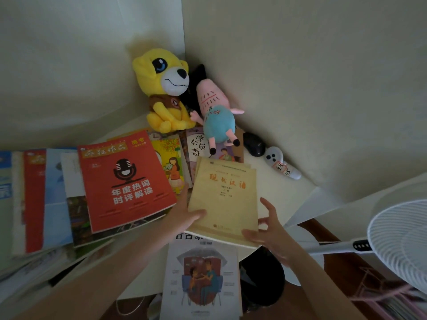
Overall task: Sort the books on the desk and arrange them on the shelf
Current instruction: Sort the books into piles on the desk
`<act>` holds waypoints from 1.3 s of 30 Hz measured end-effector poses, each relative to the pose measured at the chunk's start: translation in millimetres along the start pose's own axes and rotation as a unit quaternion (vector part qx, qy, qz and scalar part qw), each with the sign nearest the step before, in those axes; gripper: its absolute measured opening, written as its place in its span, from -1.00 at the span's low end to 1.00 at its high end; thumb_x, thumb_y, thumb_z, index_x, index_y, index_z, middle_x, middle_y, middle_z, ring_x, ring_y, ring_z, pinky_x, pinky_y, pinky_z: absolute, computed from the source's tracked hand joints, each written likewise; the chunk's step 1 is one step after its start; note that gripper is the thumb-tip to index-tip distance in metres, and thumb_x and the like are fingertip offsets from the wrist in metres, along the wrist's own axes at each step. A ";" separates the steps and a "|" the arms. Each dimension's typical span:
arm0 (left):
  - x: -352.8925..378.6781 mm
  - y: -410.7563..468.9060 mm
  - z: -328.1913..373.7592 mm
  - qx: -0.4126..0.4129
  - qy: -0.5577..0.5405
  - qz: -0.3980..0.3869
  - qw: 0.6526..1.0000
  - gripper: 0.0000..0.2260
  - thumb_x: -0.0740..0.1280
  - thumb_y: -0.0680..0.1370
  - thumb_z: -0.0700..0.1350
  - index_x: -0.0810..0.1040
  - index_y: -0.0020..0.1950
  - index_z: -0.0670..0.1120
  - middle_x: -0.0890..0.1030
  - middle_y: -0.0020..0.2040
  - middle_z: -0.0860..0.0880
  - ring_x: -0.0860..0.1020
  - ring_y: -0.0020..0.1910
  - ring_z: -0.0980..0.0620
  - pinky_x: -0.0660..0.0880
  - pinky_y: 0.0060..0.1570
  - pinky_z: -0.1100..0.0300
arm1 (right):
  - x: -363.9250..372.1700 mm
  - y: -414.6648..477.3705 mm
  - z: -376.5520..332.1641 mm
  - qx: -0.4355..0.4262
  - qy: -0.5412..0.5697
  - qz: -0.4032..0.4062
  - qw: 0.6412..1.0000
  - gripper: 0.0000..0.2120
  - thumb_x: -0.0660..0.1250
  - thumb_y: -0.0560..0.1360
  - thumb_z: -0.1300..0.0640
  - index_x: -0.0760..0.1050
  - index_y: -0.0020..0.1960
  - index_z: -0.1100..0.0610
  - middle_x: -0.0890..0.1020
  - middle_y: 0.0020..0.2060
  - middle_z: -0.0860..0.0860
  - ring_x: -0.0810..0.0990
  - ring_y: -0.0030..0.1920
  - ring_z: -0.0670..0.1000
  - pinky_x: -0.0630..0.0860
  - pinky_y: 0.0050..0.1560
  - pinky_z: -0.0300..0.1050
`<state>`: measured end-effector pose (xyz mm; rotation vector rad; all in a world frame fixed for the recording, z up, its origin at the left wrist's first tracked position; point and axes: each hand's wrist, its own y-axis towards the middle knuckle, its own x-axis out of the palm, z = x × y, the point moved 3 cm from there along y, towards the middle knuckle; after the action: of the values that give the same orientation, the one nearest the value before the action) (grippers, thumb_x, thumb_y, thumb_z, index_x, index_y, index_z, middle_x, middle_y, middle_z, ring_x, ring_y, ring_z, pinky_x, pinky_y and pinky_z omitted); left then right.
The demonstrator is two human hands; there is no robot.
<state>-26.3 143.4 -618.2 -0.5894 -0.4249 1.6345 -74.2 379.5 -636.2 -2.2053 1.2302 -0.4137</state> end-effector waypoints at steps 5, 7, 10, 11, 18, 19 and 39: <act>0.5 -39.1 -29.0 0.024 0.035 -0.058 0.997 -0.30 0.36 0.52 -0.24 -0.01 0.37 0.27 0.46 0.18 0.20 0.56 -0.06 0.24 0.52 -0.24 0.40 | 17.2 -36.2 25.9 0.022 -0.045 -0.029 0.998 0.08 0.66 0.18 0.11 0.00 0.43 -0.20 0.47 0.11 0.19 0.68 -0.04 0.07 0.61 -0.12 -0.16; -1.0 -46.7 -47.1 0.009 0.050 -0.081 0.995 -0.35 0.36 0.54 -0.18 0.05 0.42 0.24 0.47 0.20 0.22 0.57 -0.03 0.30 0.53 -0.14 0.35 | 22.3 -43.5 38.6 0.055 -0.013 -0.028 0.998 0.27 0.71 -0.01 -0.05 -0.02 0.47 -0.14 0.53 0.03 0.20 0.68 -0.03 0.12 0.63 -0.14 -0.11; -3.4 -51.2 -60.9 -0.031 0.034 -0.095 0.994 -0.20 0.40 0.52 -0.07 -0.09 0.55 0.17 0.42 0.19 0.29 0.54 0.05 0.28 0.52 -0.08 0.30 | 28.9 -39.8 41.9 0.095 0.036 -0.020 0.995 0.14 0.64 0.18 0.04 -0.05 0.50 -0.05 0.63 0.05 0.15 0.71 -0.08 0.14 0.66 -0.19 0.10; -3.7 -51.5 -60.1 -0.038 0.026 -0.099 0.994 -0.18 0.41 0.50 -0.04 -0.08 0.55 0.17 0.44 0.19 0.28 0.55 0.05 0.26 0.53 -0.06 0.28 | 29.4 -36.1 39.6 0.099 0.032 -0.015 0.995 0.03 0.57 0.30 0.10 -0.07 0.51 -0.04 0.65 0.04 0.11 0.71 -0.10 0.13 0.66 -0.19 0.13; 0.1 -35.4 -35.6 -0.006 0.039 -0.115 0.993 -0.30 0.36 0.52 0.02 -0.06 0.43 0.33 0.32 0.39 0.14 0.51 0.02 0.25 0.53 -0.23 0.37 | 25.0 -19.6 28.4 0.056 0.008 0.024 0.998 0.00 0.44 0.45 0.30 -0.22 0.55 -0.04 0.62 0.10 0.09 0.71 -0.20 -0.07 0.59 -0.38 -0.14; -0.4 -34.1 -35.7 0.002 0.038 -0.112 0.993 -0.26 0.39 0.48 0.08 -0.07 0.44 0.33 0.29 0.43 0.11 0.51 0.06 0.21 0.54 -0.20 0.36 | 22.7 -20.1 29.0 0.052 0.013 0.027 0.998 -0.02 0.43 0.45 0.31 -0.20 0.54 -0.04 0.63 0.09 0.10 0.71 -0.20 -0.06 0.59 -0.38 -0.16; -37.1 -34.5 -5.2 0.275 0.179 0.063 0.943 -0.28 0.40 0.49 -0.26 -0.02 0.24 0.31 0.51 0.11 0.15 0.55 -0.08 0.45 0.59 -0.05 0.26 | 35.2 -25.9 -23.8 -0.224 -0.097 0.144 0.959 -0.45 0.50 0.39 0.31 0.33 0.10 -0.18 0.58 0.07 -0.19 0.58 0.04 -0.23 0.55 -0.06 -0.29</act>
<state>7.4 111.5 -597.1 -0.4761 0.3389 1.6269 -50.6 352.4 -601.8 -2.3022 1.6226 0.2161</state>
